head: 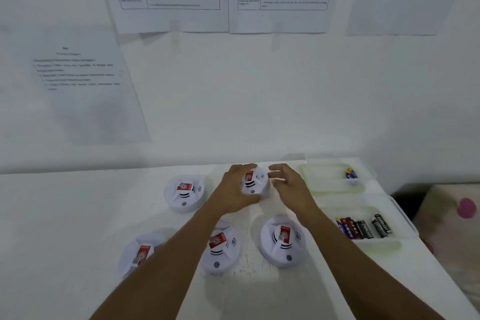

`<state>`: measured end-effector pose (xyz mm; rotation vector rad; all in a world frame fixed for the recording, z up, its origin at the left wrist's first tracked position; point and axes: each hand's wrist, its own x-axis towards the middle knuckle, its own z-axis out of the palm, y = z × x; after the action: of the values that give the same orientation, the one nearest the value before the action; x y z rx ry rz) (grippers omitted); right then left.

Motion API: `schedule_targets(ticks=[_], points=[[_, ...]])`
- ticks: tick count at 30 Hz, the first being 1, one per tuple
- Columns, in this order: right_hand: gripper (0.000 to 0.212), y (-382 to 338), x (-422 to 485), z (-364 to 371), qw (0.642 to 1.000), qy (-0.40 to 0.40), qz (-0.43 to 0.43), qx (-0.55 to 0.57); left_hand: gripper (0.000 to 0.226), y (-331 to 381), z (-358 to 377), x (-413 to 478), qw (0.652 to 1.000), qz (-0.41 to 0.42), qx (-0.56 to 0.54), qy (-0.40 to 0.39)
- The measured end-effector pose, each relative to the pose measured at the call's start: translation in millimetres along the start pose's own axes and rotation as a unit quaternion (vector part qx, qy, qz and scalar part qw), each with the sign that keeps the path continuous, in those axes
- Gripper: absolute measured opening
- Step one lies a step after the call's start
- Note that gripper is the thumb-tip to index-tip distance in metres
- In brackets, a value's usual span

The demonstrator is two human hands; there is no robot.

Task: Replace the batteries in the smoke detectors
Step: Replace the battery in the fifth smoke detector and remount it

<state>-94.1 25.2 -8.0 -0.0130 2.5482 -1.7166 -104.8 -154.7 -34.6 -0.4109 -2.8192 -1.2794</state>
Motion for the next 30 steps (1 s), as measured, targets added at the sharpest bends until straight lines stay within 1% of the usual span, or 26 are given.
schedule_targets(ticks=[1, 3, 5, 6, 7, 9, 10, 12, 13, 15, 19, 23, 24, 27, 30], points=[[0.036, -4.0, -3.0, -2.1, 0.998, 0.002, -0.008, 0.060, 0.075, 3.8, -4.1, -2.9, 0.999, -0.010, -0.038, 0.013], [0.036, -16.2, -10.6, -3.8, 0.983, -0.013, -0.031, 0.178, 0.061, 13.1, -12.3, -7.9, 0.988, -0.028, -0.150, 0.015], [0.037, -30.5, -18.4, -2.6, 0.971, -0.030, -0.067, 0.227, 0.046, 26.1, -19.4, -13.7, 0.965, -0.043, -0.256, 0.025], [0.038, -36.1, -21.8, -0.8, 0.970, -0.035, -0.085, 0.227, 0.042, 33.7, -22.2, -17.0, 0.947, -0.057, -0.315, 0.034], [0.038, -40.5, -24.9, 2.1, 0.971, -0.036, -0.100, 0.215, 0.040, 39.1, -24.1, -18.8, 0.916, -0.077, -0.391, 0.045], [0.035, -45.3, -30.5, 9.3, 0.979, -0.020, -0.136, 0.149, 0.044, 44.6, -24.8, -22.0, 0.838, -0.089, -0.535, 0.050], [0.032, -46.5, -32.8, 13.5, 0.983, -0.001, -0.160, 0.096, 0.046, 47.9, -25.8, -24.5, 0.808, -0.081, -0.581, 0.052], [0.030, -49.0, -37.3, 21.9, 0.980, 0.038, -0.193, 0.018, 0.044, 56.1, -28.1, -29.4, 0.767, -0.067, -0.636, 0.057], [0.031, -51.3, -39.5, 25.6, 0.979, 0.054, -0.195, 0.005, 0.043, 60.0, -29.0, -31.3, 0.750, -0.067, -0.655, 0.060], [0.033, -56.5, -43.7, 32.0, 0.978, 0.081, -0.191, 0.004, 0.041, 65.1, -29.5, -33.2, 0.729, -0.072, -0.677, 0.072], [0.038, -64.5, -51.8, 42.1, 0.978, 0.102, -0.180, 0.001, 0.032, 70.1, -28.9, -37.4, 0.725, -0.079, -0.675, 0.116], [0.046, -68.7, -55.5, 49.9, 0.979, 0.102, -0.172, -0.030, 0.031, 68.6, -27.3, -42.9, 0.700, -0.089, -0.698, 0.124], [0.048, -68.4, -56.1, 50.8, 0.979, 0.099, -0.172, -0.036, 0.032, 67.4, -26.8, -43.5, 0.699, -0.092, -0.699, 0.124], [0.053, -66.7, -56.9, 50.5, 0.979, 0.092, -0.171, -0.060, 0.035, 64.1, -27.3, -44.7, 0.707, -0.091, -0.692, 0.115], [0.054, -65.5, -53.1, 48.2, 0.978, 0.092, -0.170, -0.079, 0.035, 60.2, -28.2, -44.7, 0.718, -0.091, -0.680, 0.115]])
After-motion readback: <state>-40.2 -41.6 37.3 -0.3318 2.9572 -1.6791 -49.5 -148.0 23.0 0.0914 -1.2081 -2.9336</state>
